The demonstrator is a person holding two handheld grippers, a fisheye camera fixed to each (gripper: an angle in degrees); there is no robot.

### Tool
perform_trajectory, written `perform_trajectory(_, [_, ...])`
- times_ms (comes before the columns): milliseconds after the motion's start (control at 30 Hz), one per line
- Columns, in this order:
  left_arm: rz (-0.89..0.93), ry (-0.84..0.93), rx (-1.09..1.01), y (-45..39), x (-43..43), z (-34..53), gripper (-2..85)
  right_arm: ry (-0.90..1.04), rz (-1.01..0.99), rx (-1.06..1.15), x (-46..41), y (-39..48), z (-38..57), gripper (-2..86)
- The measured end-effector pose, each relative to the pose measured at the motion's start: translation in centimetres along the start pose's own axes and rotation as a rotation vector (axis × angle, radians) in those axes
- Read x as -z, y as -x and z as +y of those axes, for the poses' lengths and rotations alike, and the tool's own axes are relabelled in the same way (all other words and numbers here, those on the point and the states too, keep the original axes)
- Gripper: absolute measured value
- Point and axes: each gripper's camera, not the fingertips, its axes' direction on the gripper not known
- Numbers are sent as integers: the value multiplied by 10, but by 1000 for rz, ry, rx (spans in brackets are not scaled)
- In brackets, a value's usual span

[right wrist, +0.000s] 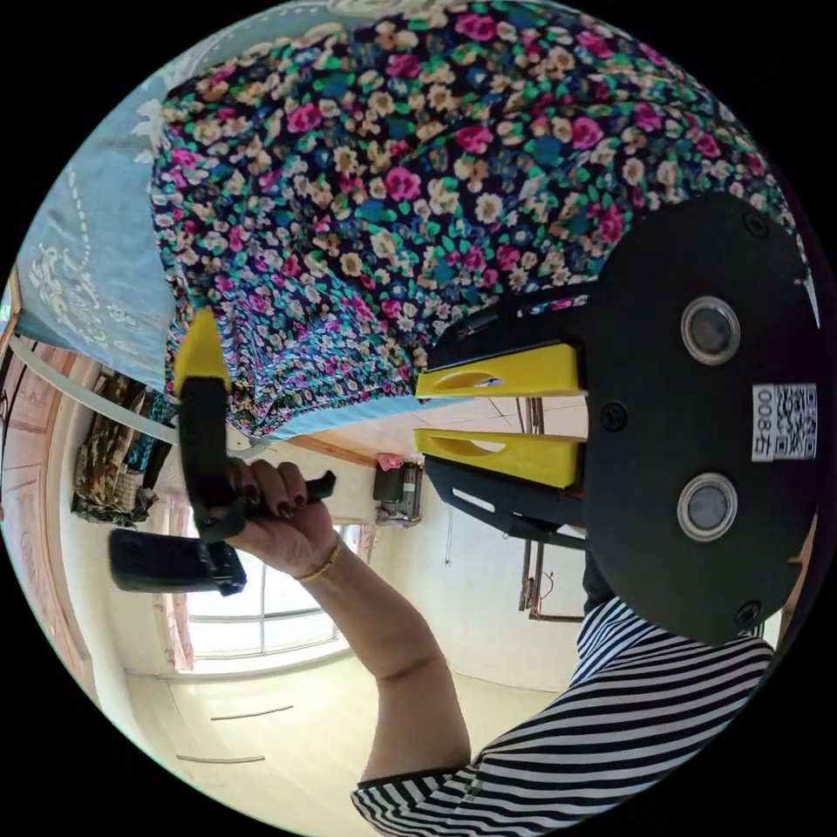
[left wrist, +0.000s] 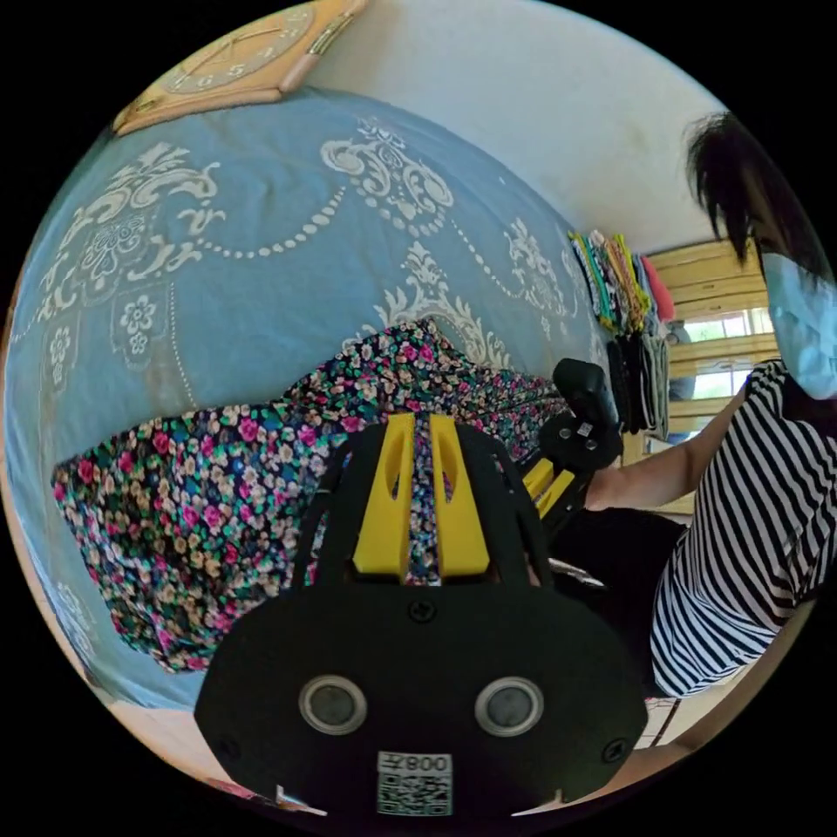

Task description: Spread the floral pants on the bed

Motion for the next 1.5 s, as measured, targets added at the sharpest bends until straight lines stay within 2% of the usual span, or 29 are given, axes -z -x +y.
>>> perform_trajectory(167, [46,53,41,-1,-8,54,4,-83,64,-4,40,9,-18,66])
perform_trajectory(267, [-9,125,77,13,-19,79,3,-113,147,-32,48,4,-36,51])
perform_trajectory(367, [29,74,121,28,-5,97,4,-14,188,-98,39,-12,-57,35])
perform_trajectory(467, [28,8,125,27,17,115,9,-33,173,-66,50,-3,-62,29])
perform_trajectory(600, [220,-23,175,12,14,155,27,-109,161,-79,92,9,-44,39])
perform_trajectory(767, [493,94,320,-11,-44,205,59,-204,241,-231,179,13,14,67])
perform_trajectory(833, [624,79,434,-14,-70,228,69,-198,293,-280,198,14,30,72])
perform_trajectory(933, [715,42,564,-10,-95,251,77,-158,370,-388,211,9,49,82])
perform_trajectory(1100, [823,-50,644,-5,-113,268,70,-118,369,-438,204,1,51,96])
perform_trajectory(1167, [834,-61,637,-7,-114,271,65,-126,311,-433,199,-2,45,104])
perform_trajectory(1500, [890,-152,693,-4,-118,305,17,-175,328,-486,217,3,46,94])
